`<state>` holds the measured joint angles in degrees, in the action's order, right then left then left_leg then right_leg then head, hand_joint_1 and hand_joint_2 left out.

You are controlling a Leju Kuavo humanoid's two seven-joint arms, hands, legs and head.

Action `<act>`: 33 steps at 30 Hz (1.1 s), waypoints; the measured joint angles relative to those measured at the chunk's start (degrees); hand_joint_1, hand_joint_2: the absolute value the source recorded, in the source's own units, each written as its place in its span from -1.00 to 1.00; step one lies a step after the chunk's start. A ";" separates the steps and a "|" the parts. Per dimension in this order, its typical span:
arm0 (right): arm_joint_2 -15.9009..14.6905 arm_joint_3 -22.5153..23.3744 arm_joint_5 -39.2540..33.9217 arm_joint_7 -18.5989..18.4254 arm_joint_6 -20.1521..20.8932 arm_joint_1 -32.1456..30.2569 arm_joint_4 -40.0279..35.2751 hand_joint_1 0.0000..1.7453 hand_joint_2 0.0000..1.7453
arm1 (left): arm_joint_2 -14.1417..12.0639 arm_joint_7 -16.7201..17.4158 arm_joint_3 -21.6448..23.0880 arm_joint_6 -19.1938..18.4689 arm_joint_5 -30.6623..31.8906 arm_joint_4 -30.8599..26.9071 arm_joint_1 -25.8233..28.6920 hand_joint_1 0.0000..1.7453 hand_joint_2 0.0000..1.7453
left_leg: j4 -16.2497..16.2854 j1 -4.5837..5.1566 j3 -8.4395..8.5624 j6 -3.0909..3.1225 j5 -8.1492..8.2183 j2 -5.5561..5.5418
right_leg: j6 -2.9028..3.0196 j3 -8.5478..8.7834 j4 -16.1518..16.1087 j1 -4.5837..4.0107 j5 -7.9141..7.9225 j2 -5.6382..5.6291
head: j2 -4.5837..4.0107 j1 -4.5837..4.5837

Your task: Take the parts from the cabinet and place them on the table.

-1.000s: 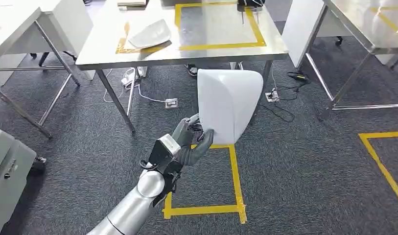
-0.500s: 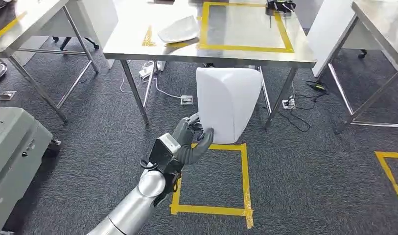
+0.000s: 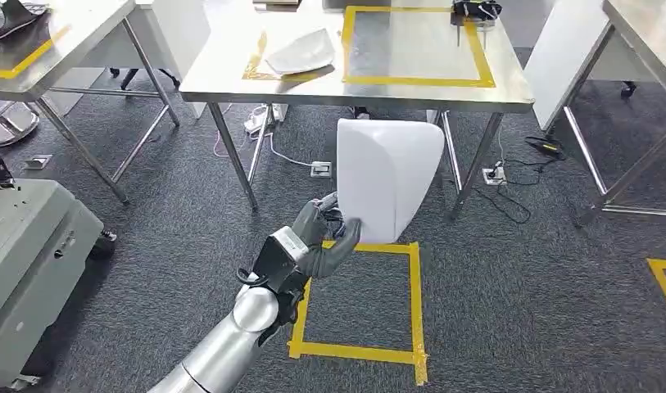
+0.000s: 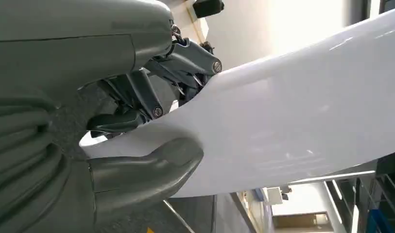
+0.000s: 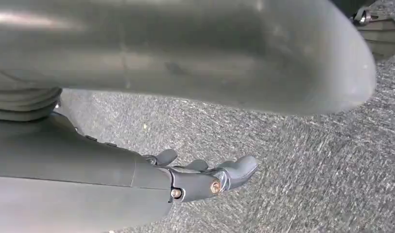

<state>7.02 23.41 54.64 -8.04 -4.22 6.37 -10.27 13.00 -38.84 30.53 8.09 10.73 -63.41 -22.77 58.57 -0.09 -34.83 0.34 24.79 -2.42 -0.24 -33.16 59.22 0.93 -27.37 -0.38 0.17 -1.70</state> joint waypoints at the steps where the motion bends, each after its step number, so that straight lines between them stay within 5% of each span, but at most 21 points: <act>1: 0.00 0.00 0.00 0.00 0.00 0.00 0.00 -1.00 -1.00 | 0.02 0.02 0.00 0.00 0.00 0.07 0.00 1.00 1.00 | -0.09 -0.03 0.00 -0.33 -0.09 0.00 | 0.03 -0.04 0.01 -0.02 0.02 0.00 | 0.00 0.00; 3: 0.00 0.00 -0.02 -0.02 0.00 0.02 0.00 -1.00 -1.00 | 0.02 0.09 0.00 0.00 0.04 0.09 0.00 1.00 1.00 | -0.16 -0.12 -0.04 -0.99 -0.16 0.00 | 0.10 -0.14 0.03 -0.07 0.06 -0.02 | 0.00 0.02; 7: 0.00 0.09 -0.11 0.00 -0.15 -0.01 0.00 -1.00 -1.00 | 0.07 0.94 0.00 -0.55 0.07 0.42 -0.06 1.00 1.00 | -0.13 -0.10 -0.09 -1.06 -0.18 -0.01 | 0.12 -0.14 0.00 -0.06 0.09 -0.03 | 0.00 0.02; 8: 0.04 0.13 -0.11 0.07 -0.15 -0.02 0.02 -1.00 -1.00 | 0.09 1.12 0.00 -0.59 0.07 0.50 -0.12 1.00 1.00 | 0.28 0.14 -0.34 -0.81 0.02 0.02 | -0.28 0.03 -0.67 0.47 0.38 -0.03 | 0.00 0.02; 9: 0.15 0.15 -0.11 0.09 -0.20 0.02 -0.02 -1.00 -1.00 | 0.20 1.31 0.00 -0.59 0.13 0.48 -0.14 1.00 1.00 | -0.99 0.20 -0.20 0.09 0.10 -0.05 | -0.61 0.50 -1.32 0.31 0.41 0.06 | 0.00 0.00; 10: 0.13 0.17 -0.11 0.11 -0.33 -0.07 -0.20 -1.00 -1.00 | 0.39 1.42 0.00 -0.59 0.15 0.37 -0.14 1.00 1.00 | -3.20 -0.62 1.66 0.69 -0.90 -0.04 | -0.73 0.84 -1.69 -0.07 0.60 0.07 | 0.00 -0.04; 12: 0.09 0.26 -0.13 0.15 -0.48 0.00 -0.20 -1.00 -1.00 | 0.68 1.51 0.02 -0.55 0.22 0.61 -0.71 1.00 1.00 | -4.98 -0.88 3.03 0.98 -1.65 0.23 | -1.15 -0.85 2.29 -0.03 -1.74 0.06 | 0.00 0.48; 14: 0.09 0.35 -0.13 0.17 -0.46 -0.01 -0.20 -1.00 -1.00 | 0.77 1.62 0.02 -0.48 0.44 0.81 -0.68 1.00 1.00 | -4.83 -1.07 2.91 0.72 -1.47 0.44 | -1.94 -5.48 10.83 0.43 -5.61 0.10 | 0.00 0.57; 16: 0.09 0.44 -0.11 0.15 -0.46 -0.34 -0.20 -1.00 -1.00 | 0.76 1.75 0.02 -0.41 0.48 1.12 -0.36 1.00 1.00 | -4.34 -1.47 2.79 0.21 -0.96 0.39 | -2.85 -7.48 13.89 1.11 -5.63 0.12 | 0.00 0.57; 17: 0.04 0.44 -0.11 0.15 -0.46 -0.42 -0.20 -1.00 -1.00 | 0.76 1.75 0.02 -0.39 0.50 1.22 -0.28 1.00 1.00 | -3.86 -1.87 2.76 -0.26 -0.61 0.31 | -3.34 -6.53 11.69 1.48 -3.83 0.13 | 0.00 0.59; 19: -0.07 0.46 -0.09 0.15 -0.50 -0.38 -0.20 -1.00 -1.00 | 0.79 1.75 0.02 -0.33 0.57 1.33 -0.34 1.00 1.00 | -1.78 -2.92 2.43 -1.83 0.60 0.22 | -4.93 -1.57 1.89 2.66 1.17 0.14 | 0.00 0.57; 20: 0.12 0.46 -0.09 0.15 -0.46 -0.38 -0.18 -1.00 -1.00 | 0.81 1.75 0.02 -0.33 0.59 1.38 -0.35 1.00 1.00 | -0.44 -2.81 1.97 -2.85 1.54 0.30 | -5.52 -0.84 0.54 2.70 0.44 -0.12 | 0.00 0.69; 21: 0.57 0.48 -0.11 0.15 -0.48 -0.36 -0.18 -1.00 -1.00 | 0.81 1.97 0.02 -0.31 0.59 1.38 -0.39 1.00 1.00 | 0.73 -2.57 1.04 -3.50 2.46 0.14 | -4.29 -0.89 0.55 2.54 -0.10 -0.67 | 0.00 1.36; 22: 0.39 0.52 -0.09 0.09 -0.52 -0.35 -0.20 -1.00 -1.00 | 0.90 1.95 0.02 -0.31 0.61 1.33 -0.32 1.00 1.00 | 0.63 -2.41 1.07 -3.53 2.77 0.14 | -2.62 -1.20 1.61 2.49 -0.46 -0.35 | 0.00 0.79; 25: 0.28 0.55 -0.09 0.09 -0.52 -0.34 -0.22 -1.00 -1.00 | 0.90 1.99 0.02 -0.24 0.72 1.35 -0.33 1.00 1.00 | 0.50 -2.87 1.67 -4.06 3.17 0.09 | -0.93 -1.02 2.17 2.26 -1.29 -0.14 | 0.00 0.48; 26: 0.28 0.55 -0.09 0.13 -0.55 -0.43 -0.24 -1.00 -1.00 | 0.92 1.99 0.02 -0.20 0.72 1.33 -0.35 1.00 1.00 | 1.82 -2.74 1.39 -3.85 3.56 1.26 | -0.43 -0.64 2.10 2.13 -1.42 -0.11 | 0.00 0.33; 27: 0.28 0.55 -0.09 0.13 -0.55 -0.44 -0.24 -1.00 -1.00 | 0.96 1.99 0.02 -0.20 0.72 1.33 -0.39 1.00 1.00 | 4.83 -2.56 -0.27 -3.58 4.83 2.11 | -0.06 -0.27 2.04 1.96 -1.66 0.05 | 0.00 0.17; 30: 0.28 0.57 -0.09 0.13 -0.55 -0.48 -0.24 -1.00 -1.00 | 0.83 2.01 0.02 -0.20 0.72 1.42 -0.27 1.00 1.00 | 18.34 -1.83 -8.82 -2.77 8.90 2.28 | 0.75 0.74 2.03 1.17 -2.80 0.39 | 0.00 0.04; 31: 0.28 0.57 -0.09 0.13 -0.52 -0.52 -0.24 -1.00 -1.00 | 0.79 2.08 0.02 -0.20 0.72 1.49 -0.18 1.00 1.00 | 19.55 -1.56 -10.29 -2.33 8.14 2.28 | 0.88 1.23 2.03 0.90 -3.24 0.42 | 0.00 0.07; 33: 0.28 0.59 -0.07 0.13 -0.50 -0.53 -0.24 -1.00 -1.00 | 0.79 2.10 0.02 -0.17 0.72 1.49 -0.21 1.00 1.00 | 14.29 -0.72 -9.23 -0.83 2.78 2.25 | 0.93 2.71 1.99 0.38 -4.34 0.42 | 0.00 0.04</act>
<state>7.30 24.00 54.58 -7.91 -4.72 5.83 -10.51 13.79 -36.74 30.56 7.91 11.45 -61.92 -22.99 72.86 -0.82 -44.06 -0.49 27.57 -0.17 0.69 -30.45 61.21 1.31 -31.71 0.04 0.18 -1.66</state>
